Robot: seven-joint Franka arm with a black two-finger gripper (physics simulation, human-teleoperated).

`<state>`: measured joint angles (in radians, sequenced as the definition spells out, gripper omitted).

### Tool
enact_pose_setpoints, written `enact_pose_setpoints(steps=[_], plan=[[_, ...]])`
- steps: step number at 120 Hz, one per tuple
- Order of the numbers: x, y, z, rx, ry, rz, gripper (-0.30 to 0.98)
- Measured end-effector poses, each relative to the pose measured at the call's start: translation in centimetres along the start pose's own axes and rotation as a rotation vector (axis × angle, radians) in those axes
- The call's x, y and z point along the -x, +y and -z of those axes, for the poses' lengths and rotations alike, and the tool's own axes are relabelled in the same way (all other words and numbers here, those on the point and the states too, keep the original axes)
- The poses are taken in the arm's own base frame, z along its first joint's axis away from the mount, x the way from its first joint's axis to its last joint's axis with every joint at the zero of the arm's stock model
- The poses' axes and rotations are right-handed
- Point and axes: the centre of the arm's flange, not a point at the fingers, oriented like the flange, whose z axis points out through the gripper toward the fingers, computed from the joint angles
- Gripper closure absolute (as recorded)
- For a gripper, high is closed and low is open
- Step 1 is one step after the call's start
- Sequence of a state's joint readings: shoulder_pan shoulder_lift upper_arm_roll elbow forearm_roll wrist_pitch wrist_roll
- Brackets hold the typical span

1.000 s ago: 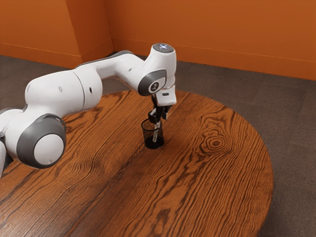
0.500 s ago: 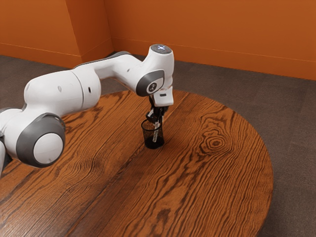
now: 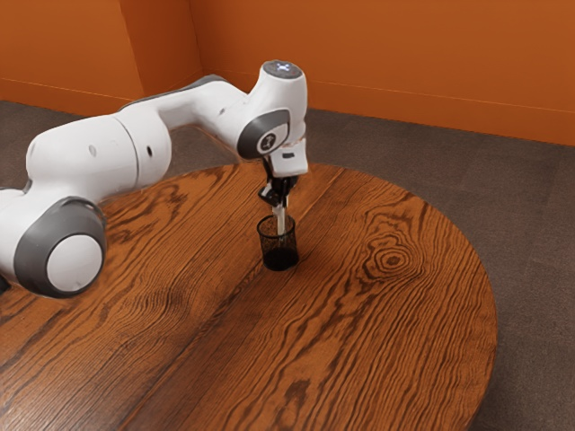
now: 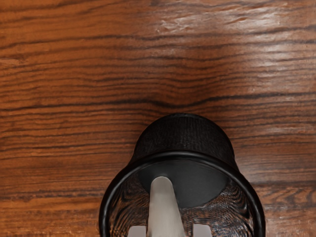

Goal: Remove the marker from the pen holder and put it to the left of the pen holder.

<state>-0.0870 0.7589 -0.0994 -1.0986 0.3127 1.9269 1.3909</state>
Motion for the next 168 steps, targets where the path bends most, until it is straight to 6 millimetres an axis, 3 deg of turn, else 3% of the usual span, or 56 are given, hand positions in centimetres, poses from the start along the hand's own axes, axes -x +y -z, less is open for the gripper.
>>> enact_pose_setpoints(steps=[21, 32, 44, 56, 64, 82, 94, 123, 160, 168], plan=[[4.3, 1.8, 9.6, -0.073, -0.031, 0.049, 0.75], [6.6, 2.2, 10.9, -0.076, -0.045, 0.079, 0.75], [9.8, 2.1, 8.6, -0.043, -0.081, 0.117, 0.75], [11.7, 1.6, 4.9, -0.032, -0.160, 0.113, 0.75], [14.3, 1.3, 1.6, -0.031, -0.220, 0.126, 0.75], [19.5, 0.9, -2.8, -0.089, -0.340, 0.141, 0.76], [19.7, 0.4, -5.9, -0.130, -0.400, 0.100, 0.75], [18.3, 0.1, -9.7, -0.183, -0.413, 0.039, 0.75], [17.7, 0.5, -11.4, -0.192, -0.402, 0.027, 0.75], [17.4, 0.6, -11.6, -0.188, -0.399, 0.025, 0.60]])
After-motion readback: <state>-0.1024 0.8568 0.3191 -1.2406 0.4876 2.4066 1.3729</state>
